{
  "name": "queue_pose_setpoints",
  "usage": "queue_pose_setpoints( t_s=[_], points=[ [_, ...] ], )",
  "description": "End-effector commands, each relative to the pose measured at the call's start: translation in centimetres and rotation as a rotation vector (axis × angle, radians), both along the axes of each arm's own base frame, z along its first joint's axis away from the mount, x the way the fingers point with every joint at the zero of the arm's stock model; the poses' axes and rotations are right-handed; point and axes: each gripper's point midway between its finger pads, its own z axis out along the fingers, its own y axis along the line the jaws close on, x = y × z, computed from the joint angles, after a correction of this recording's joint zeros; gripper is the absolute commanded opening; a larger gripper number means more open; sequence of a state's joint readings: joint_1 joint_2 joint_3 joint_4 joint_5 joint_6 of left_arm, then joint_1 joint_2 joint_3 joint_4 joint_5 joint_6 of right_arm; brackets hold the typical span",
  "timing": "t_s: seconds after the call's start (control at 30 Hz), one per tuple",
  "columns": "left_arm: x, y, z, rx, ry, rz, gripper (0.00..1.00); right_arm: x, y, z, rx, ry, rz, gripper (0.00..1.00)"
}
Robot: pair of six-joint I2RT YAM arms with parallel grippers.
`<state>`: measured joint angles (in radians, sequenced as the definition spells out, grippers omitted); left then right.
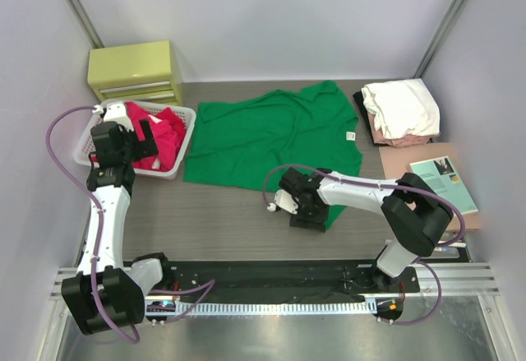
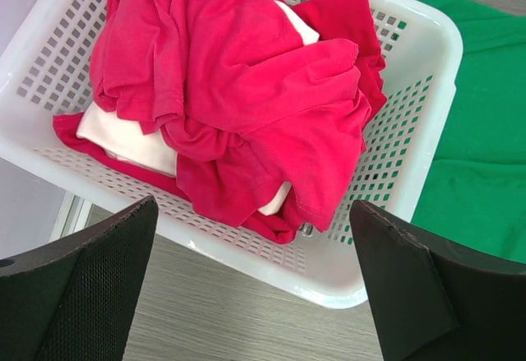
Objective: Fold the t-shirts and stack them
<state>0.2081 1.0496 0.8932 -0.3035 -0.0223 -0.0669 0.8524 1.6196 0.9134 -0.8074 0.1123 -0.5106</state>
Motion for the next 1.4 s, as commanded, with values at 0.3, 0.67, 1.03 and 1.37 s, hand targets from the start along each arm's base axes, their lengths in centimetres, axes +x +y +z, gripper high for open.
queue_pose_setpoints(
  t_s=[0.3,0.67,1.03,1.37],
  points=[
    [0.4,-0.1,1.0,0.015,-0.045,-0.020,1.00,0.6,-1.6,0.6,0.024,-0.003,-0.046,0.01],
    [1.1,-0.7,0.8,-0.012,-0.040,-0.051,1.00,-2.8,-6.5,2.8,-0.083,0.030,0.001,0.01],
    [0.8,-1.1,1.1,-0.017,-0.047,-0.073,1.00,-3.5,-9.8,3.7,-0.152,0.005,-0.018,0.65],
    [-0.9,-5.2,-1.1,-0.134,0.064,-0.264,1.00,-0.8,-7.5,11.6,0.165,-0.245,-0.149,0.66]
  ],
)
